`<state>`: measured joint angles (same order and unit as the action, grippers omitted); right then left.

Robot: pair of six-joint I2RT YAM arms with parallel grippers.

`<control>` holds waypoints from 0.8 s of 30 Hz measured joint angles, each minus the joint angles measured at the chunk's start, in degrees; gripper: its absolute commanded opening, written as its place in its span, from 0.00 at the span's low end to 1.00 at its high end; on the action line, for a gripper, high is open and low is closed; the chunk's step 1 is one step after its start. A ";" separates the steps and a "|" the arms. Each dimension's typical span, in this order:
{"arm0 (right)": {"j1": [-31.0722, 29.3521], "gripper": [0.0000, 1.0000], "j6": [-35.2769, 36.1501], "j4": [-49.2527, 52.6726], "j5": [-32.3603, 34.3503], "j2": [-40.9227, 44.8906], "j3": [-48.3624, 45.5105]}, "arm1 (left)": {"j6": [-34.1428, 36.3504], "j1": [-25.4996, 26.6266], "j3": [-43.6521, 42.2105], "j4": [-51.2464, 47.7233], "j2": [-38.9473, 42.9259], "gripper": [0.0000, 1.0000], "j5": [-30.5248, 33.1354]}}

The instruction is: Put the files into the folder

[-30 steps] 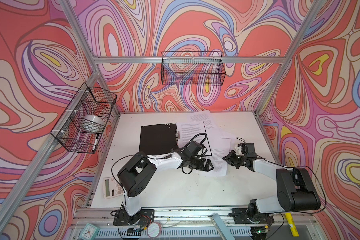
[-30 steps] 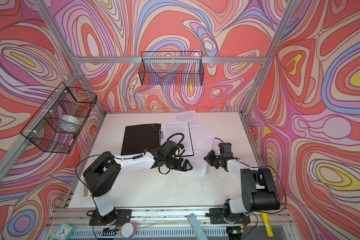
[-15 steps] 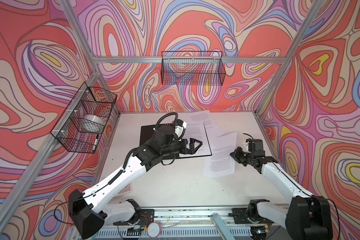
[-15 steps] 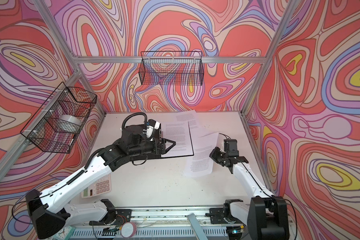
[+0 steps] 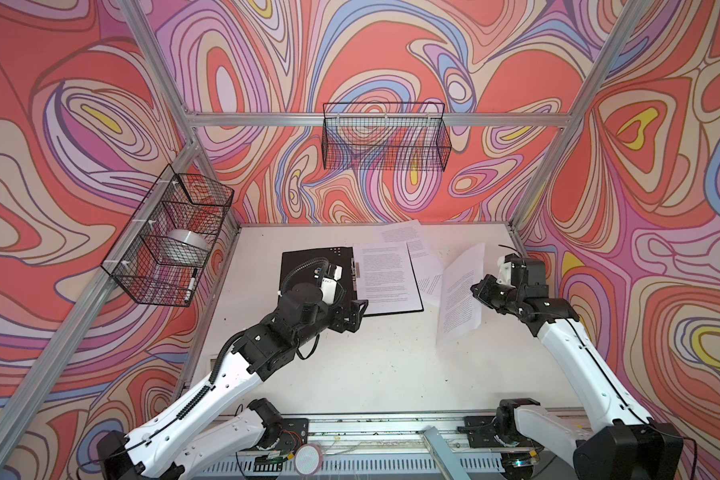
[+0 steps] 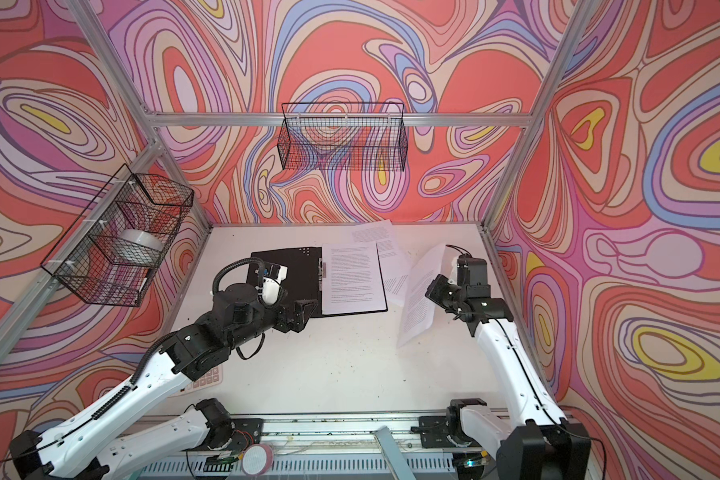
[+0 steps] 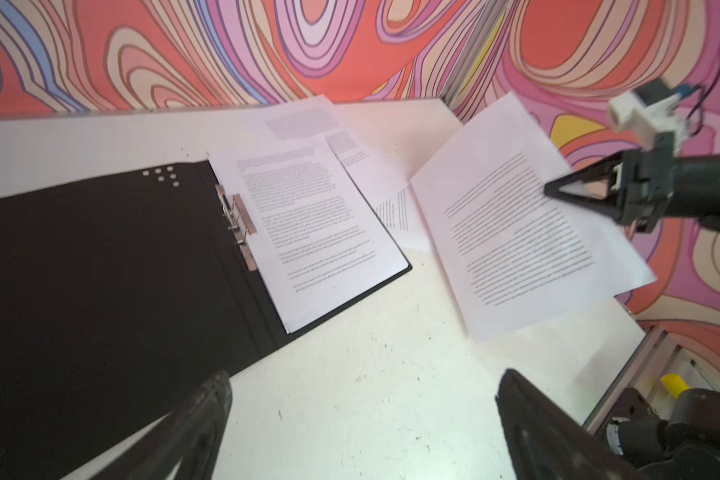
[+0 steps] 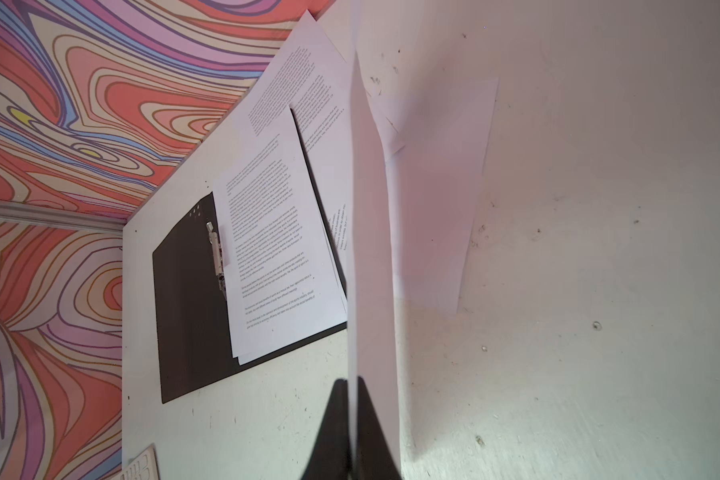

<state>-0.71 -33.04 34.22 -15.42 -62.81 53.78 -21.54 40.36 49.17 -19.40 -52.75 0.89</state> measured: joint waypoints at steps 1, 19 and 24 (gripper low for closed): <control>0.00 0.00 0.15 0.22 -0.09 -0.55 1.14 | 0.24 -0.42 -0.33 -0.11 -0.52 1.00 -0.35; -16.44 0.00 -1.44 -3.02 0.24 -21.22 24.52 | 4.85 -1.79 -0.42 0.02 -1.44 0.99 -2.78; -19.43 0.00 -2.67 -4.22 0.33 -27.10 29.11 | 4.85 -1.79 -0.42 0.13 -2.38 0.99 -3.85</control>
<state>-20.14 -35.70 30.00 -15.09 -89.91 82.89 -16.69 38.57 48.75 -19.27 -55.13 -2.96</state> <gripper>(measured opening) 0.047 0.993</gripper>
